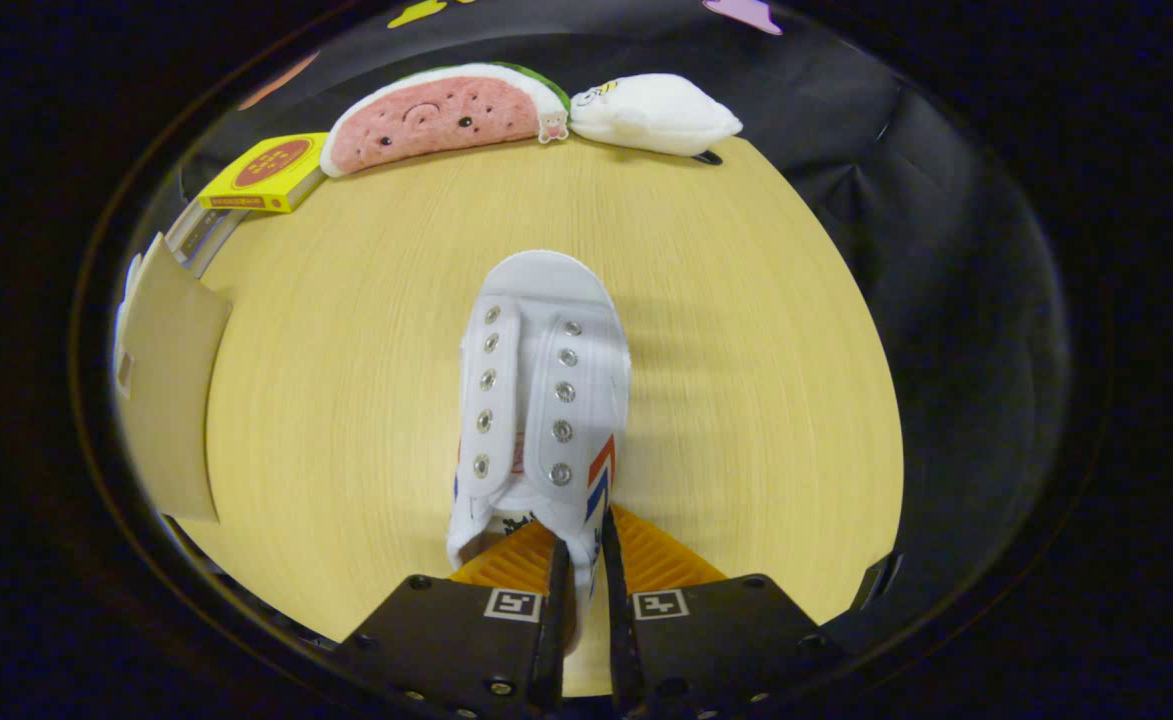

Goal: Open the storage box then place both shoes into the box .Put the left shoe in first, then the right shoe, with the right side of both shoes facing outward in a uniform manner.

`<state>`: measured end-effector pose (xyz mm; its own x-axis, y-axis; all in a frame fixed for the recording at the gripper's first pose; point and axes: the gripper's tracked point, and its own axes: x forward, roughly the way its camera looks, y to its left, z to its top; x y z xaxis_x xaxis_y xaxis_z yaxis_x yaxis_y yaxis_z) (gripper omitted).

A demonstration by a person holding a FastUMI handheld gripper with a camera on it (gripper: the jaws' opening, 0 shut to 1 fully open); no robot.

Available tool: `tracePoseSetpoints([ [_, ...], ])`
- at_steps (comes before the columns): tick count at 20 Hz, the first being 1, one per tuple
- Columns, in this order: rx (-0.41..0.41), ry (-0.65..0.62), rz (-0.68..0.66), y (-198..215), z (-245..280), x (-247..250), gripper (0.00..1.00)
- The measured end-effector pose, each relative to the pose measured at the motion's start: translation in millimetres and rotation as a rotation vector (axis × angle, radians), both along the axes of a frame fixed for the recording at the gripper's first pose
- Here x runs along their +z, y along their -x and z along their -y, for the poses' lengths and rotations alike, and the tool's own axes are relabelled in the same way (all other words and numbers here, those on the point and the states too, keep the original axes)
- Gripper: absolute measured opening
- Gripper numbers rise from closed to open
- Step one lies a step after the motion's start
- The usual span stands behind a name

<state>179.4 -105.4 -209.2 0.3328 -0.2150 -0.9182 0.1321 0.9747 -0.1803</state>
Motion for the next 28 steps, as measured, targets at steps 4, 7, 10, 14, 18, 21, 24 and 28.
tracePoseSetpoints([
  [4,-0.06,-0.209,0.076,-1,-5,3,0.0],
  [7,-0.185,-0.488,0.092,-4,-24,9,0.0],
  [10,-0.18,-0.529,0.156,-6,-22,22,0.0],
  [14,-0.14,-0.503,0.19,7,-34,54,0.0],
  [18,-0.119,-0.576,0.21,10,-66,77,0.0],
  [21,-0.103,-0.628,0.22,12,-90,85,0.0],
  [24,-0.075,-0.672,0.248,8,-111,94,0.0],
  [28,-0.018,-0.73,0.295,7,-136,123,0.0],
])
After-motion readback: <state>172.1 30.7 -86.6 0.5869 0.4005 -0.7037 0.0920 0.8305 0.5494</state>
